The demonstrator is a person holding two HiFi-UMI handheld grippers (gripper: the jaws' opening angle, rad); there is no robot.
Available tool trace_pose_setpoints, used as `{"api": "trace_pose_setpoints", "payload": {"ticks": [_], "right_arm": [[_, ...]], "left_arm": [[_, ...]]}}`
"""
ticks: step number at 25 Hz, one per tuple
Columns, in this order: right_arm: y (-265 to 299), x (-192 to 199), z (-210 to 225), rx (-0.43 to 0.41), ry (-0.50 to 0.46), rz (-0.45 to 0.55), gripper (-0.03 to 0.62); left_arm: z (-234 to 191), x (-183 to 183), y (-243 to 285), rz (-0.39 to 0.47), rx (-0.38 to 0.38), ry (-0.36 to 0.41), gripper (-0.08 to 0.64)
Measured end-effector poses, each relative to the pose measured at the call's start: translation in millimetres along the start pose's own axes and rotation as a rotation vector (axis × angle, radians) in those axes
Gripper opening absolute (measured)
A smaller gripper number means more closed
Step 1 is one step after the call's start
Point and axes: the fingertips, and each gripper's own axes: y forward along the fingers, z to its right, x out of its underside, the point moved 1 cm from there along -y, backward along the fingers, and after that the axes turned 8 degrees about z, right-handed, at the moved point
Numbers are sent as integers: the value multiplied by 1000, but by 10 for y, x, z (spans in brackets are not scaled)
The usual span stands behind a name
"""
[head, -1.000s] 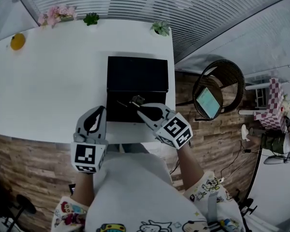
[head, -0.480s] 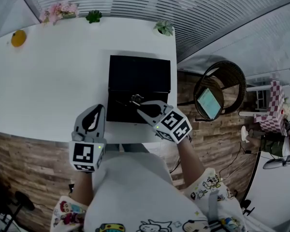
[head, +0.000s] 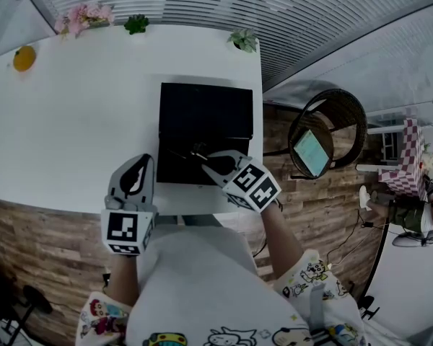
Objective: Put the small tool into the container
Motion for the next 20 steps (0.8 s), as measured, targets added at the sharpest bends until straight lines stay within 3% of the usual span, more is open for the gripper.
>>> {"api": "trace_pose_setpoints", "payload": {"ticks": [20], "right_arm": [[115, -11, 124, 44, 119, -12, 29]], "left_arm": [[-1, -4, 42, 2, -19, -15, 11]]}}
